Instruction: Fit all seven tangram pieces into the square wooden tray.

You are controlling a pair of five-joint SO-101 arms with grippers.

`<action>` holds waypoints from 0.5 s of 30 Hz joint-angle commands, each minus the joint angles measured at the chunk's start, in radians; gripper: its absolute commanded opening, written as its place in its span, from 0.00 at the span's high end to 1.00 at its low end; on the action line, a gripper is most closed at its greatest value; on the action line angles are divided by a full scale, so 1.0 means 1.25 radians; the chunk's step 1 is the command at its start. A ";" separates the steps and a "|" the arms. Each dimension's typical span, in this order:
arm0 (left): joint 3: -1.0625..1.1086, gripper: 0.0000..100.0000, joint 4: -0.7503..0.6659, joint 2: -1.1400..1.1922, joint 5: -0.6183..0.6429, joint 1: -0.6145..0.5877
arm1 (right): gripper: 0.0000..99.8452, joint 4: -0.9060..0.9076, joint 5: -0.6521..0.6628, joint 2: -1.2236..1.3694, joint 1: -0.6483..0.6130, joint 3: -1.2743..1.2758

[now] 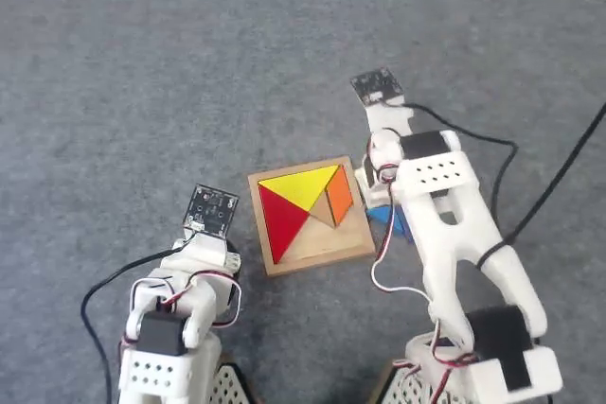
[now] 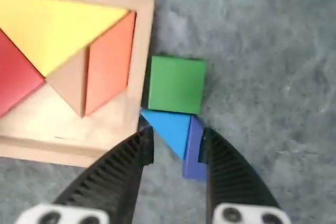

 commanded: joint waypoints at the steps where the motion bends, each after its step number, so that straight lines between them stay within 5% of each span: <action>1: -0.008 0.98 0.002 -0.015 -0.002 -0.002 | 0.83 -0.017 0.022 -0.045 0.010 -0.005; 6: -0.008 0.98 0.002 -0.015 -0.002 -0.002 | 0.74 -0.055 0.007 -0.040 -0.014 -0.009; 15: -0.008 0.98 0.002 -0.015 -0.002 -0.002 | 0.74 -0.064 0.010 0.150 -0.029 -0.090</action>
